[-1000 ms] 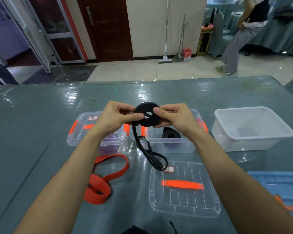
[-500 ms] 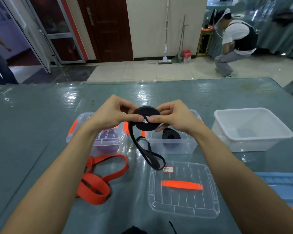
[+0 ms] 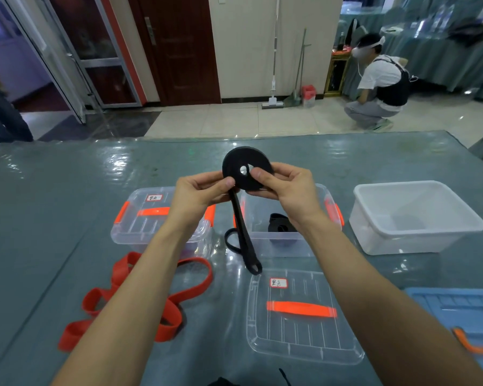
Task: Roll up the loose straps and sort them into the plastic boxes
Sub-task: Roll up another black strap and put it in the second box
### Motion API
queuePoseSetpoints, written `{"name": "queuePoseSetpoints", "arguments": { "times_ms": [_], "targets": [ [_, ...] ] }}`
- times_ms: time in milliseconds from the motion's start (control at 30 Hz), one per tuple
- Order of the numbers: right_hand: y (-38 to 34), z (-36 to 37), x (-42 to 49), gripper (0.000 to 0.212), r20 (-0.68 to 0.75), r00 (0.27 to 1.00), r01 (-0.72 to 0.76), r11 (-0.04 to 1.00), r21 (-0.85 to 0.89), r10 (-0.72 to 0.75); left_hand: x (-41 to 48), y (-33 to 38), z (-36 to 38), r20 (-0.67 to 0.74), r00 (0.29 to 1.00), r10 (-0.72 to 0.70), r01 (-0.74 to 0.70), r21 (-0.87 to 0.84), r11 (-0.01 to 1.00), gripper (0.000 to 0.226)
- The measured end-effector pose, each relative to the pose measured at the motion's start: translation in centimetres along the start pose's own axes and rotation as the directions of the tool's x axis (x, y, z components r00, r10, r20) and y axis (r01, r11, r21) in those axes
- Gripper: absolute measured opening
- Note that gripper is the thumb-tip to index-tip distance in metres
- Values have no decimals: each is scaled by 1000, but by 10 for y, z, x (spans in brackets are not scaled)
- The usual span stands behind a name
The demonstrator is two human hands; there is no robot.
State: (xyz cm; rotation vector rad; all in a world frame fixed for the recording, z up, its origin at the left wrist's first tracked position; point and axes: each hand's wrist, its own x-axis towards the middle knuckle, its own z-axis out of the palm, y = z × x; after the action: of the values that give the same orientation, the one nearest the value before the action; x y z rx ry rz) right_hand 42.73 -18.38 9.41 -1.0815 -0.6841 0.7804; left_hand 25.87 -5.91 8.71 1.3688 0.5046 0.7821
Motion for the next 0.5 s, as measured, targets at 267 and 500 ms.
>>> {"name": "queuePoseSetpoints", "arguments": {
  "times_ms": [267, 500],
  "targets": [
    [-2, -7, 4, 26, 97, 995, -9, 981, -195, 29, 6, 15, -9, -15, 998, 60, -56, 180, 982, 33],
    [-30, -10, 17, 24, 228, 974, 120, 822, -557, 13, 21, 43, -11, 184, 982, 37, -121, 466, 876, 14]
  ]
}}
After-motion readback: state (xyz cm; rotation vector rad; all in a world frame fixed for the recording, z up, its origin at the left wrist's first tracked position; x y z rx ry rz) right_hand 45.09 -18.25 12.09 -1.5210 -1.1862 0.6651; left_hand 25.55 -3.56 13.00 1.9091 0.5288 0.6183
